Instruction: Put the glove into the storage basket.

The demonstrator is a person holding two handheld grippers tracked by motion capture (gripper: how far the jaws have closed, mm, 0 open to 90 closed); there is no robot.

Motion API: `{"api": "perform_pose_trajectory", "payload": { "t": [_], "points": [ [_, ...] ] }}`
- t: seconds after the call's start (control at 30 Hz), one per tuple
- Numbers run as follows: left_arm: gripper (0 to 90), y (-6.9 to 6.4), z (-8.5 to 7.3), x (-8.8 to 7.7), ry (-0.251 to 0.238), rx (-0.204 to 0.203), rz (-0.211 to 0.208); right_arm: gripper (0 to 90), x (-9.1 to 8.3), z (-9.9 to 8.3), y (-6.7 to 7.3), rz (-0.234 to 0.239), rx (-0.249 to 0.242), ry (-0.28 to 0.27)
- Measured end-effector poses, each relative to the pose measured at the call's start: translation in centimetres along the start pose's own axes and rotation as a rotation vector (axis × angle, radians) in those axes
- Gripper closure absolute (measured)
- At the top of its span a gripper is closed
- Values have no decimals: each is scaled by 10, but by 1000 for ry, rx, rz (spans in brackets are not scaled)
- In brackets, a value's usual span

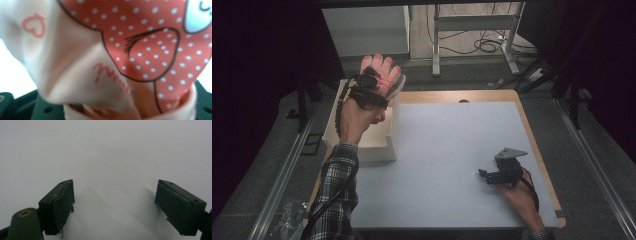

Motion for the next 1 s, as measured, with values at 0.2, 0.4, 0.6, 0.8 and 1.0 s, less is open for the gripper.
{"api": "perform_pose_trajectory", "payload": {
  "t": [0.2, 0.4, 0.6, 0.8, 1.0],
  "points": [
    [400, 19, -10, 15, 16, -57, 28, 160, 0, 0, 0, 1, -1, 0],
    [400, 33, -21, 37, 38, -88, 53, 160, 0, 0, 0, -1, 0, 0],
    [400, 37, -34, 66, 76, -119, 50, 160, 0, 0, 0, -1, 0, 0],
    [398, 34, -44, 92, 122, -133, 39, 160, 0, 0, 0, -1, -1, 0],
    [392, 25, -49, 117, 202, -128, 41, 160, 0, 0, 0, 0, 0, 0]
  ]
}}
Point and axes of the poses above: each handheld gripper's, and its own axes: x roughly forward along the jaws, z roughly out of its top, y roughly to its left, the point moved 7 cm from there along x, roughly forward along the jaws, and after that the axes turned 3 degrees about -y, right-handed, at the moved point
